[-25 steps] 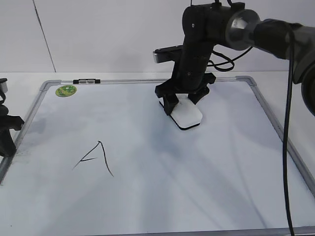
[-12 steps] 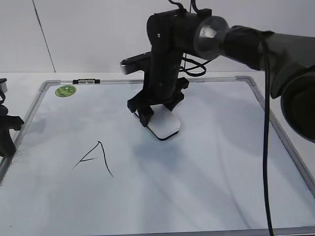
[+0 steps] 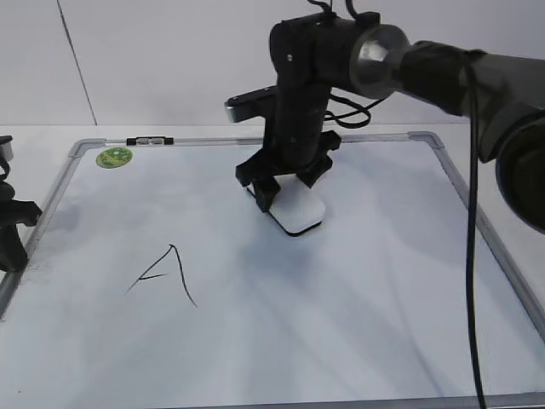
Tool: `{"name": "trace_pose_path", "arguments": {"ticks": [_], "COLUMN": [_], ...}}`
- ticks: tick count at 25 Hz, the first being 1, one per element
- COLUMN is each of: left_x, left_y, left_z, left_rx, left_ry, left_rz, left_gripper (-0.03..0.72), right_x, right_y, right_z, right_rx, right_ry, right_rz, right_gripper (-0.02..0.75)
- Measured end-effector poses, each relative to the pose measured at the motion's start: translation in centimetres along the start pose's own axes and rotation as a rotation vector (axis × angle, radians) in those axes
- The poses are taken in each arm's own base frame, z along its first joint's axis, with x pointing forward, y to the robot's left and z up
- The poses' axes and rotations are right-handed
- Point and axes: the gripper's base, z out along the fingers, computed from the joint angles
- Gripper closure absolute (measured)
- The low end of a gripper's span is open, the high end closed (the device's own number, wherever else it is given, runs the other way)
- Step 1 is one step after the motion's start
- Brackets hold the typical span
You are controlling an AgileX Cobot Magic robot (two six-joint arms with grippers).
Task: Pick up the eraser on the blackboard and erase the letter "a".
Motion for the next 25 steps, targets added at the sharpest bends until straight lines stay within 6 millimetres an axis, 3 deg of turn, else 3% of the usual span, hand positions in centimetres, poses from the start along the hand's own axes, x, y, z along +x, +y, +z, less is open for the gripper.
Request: {"name": "trace_pose_path", "arguments": {"ticks": [5, 9, 19, 25], "left_x": [0.0, 0.0, 0.0, 0.0], "left_y": [0.0, 0.0, 0.0, 0.0], "left_z": [0.0, 0.0, 0.0, 0.0], "left_rx": [0.000, 0.000, 0.000, 0.000], "left_ry": [0.000, 0.000, 0.000, 0.002], "left_rz": [0.000, 0.000, 0.000, 0.000], "left_gripper": [0.617, 0.617, 0.617, 0.617], "right_x": [0.5, 0.8, 1.1, 1.5], "right_y": [-3.9, -5.8, -7.2, -8.1], "right_z": [0.0, 0.0, -0.1, -2.2], "right_rx": [0.021, 0.029, 0.056, 0.102], "right_ry": [0.003, 0.003, 0.003, -0.007], "right_rz": [0.075, 0.111, 0.129, 0.130], "right_gripper": [0.195, 0.195, 0.195, 0.195]}}
